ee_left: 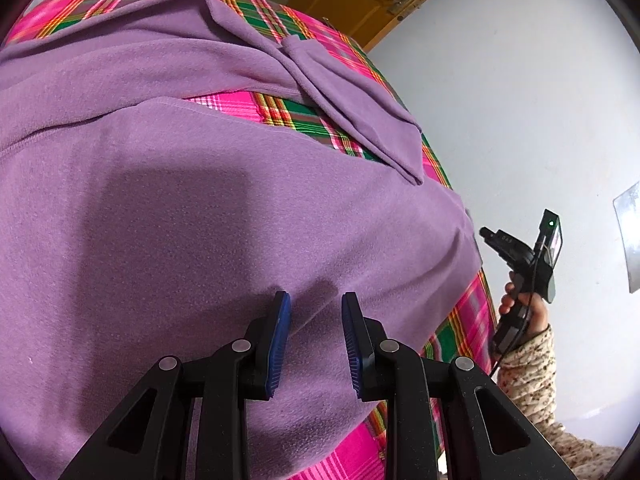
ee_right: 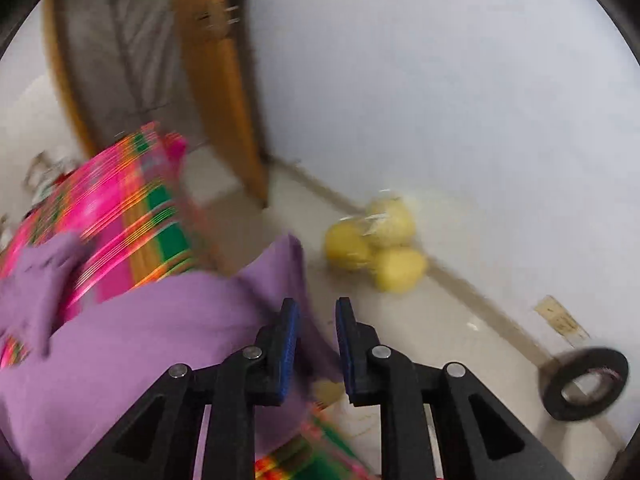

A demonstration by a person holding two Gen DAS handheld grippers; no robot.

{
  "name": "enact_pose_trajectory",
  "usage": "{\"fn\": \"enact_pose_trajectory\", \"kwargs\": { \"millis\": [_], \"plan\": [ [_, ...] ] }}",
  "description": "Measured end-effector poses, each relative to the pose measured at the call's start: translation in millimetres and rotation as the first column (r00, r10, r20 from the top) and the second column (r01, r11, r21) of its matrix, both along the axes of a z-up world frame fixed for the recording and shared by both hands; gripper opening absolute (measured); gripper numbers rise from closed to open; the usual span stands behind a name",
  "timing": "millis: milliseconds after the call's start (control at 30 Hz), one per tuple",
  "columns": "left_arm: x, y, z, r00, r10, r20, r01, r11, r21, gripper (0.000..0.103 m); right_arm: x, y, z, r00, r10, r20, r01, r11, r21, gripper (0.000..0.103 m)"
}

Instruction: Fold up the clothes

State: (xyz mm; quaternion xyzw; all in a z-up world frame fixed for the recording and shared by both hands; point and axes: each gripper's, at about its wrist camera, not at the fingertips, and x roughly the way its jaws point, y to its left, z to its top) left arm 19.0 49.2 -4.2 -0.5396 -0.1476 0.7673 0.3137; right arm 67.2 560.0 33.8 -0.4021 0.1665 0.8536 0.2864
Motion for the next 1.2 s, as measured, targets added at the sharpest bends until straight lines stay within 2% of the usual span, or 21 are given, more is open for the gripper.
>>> {"fn": "enact_pose_trajectory", "kwargs": {
  "millis": [167, 300, 433, 600, 700, 800, 933, 1133, 1200],
  "plan": [
    [-4, -7, 0, 1.0, 0.016, 0.003, -0.016, 1.0, 0.004, 0.027, -3, -8, 12, 0.999, 0.017, -0.049, -0.017, 1.0, 0.002, 0.02],
    [-8, -17, 2, 0.999, 0.046, -0.003, -0.046, 0.999, 0.004, 0.027, -18, -28, 18, 0.991, 0.108, -0.084, -0.11, 0.994, -0.022, 0.02],
    [-16, -34, 5, 0.996, 0.094, -0.007, -0.094, 0.996, 0.005, 0.027, -38, -62, 23, 0.968, 0.229, -0.098, -0.233, 0.972, -0.028, 0.02],
    [-29, -58, 10, 0.986, 0.165, -0.019, -0.165, 0.986, -0.004, 0.027, -64, -104, 28, 0.918, 0.379, -0.113, -0.385, 0.923, -0.031, 0.02],
    [-39, -68, 17, 0.981, 0.187, -0.041, -0.188, 0.982, -0.02, 0.027, -78, -135, 28, 0.873, 0.479, -0.093, -0.482, 0.876, -0.006, 0.023],
    [-50, -74, 23, 0.978, 0.199, -0.062, -0.201, 0.979, -0.036, 0.027, -92, -154, 24, 0.854, 0.517, -0.063, -0.518, 0.856, 0.008, 0.024],
    [-67, -73, 26, 0.978, 0.194, -0.077, -0.198, 0.979, -0.054, 0.027, -108, -170, 25, 0.826, 0.558, -0.074, -0.559, 0.829, 0.006, 0.029],
    [-93, -70, 32, 0.978, 0.185, -0.099, -0.194, 0.978, -0.081, 0.027, -131, -204, 28, 0.762, 0.644, -0.063, -0.644, 0.764, 0.029, 0.034],
    [-99, -69, 33, 0.977, 0.187, -0.107, -0.196, 0.976, -0.09, 0.027, -140, -222, 28, 0.725, 0.687, -0.054, -0.686, 0.727, 0.03, 0.034]
  ]
}}
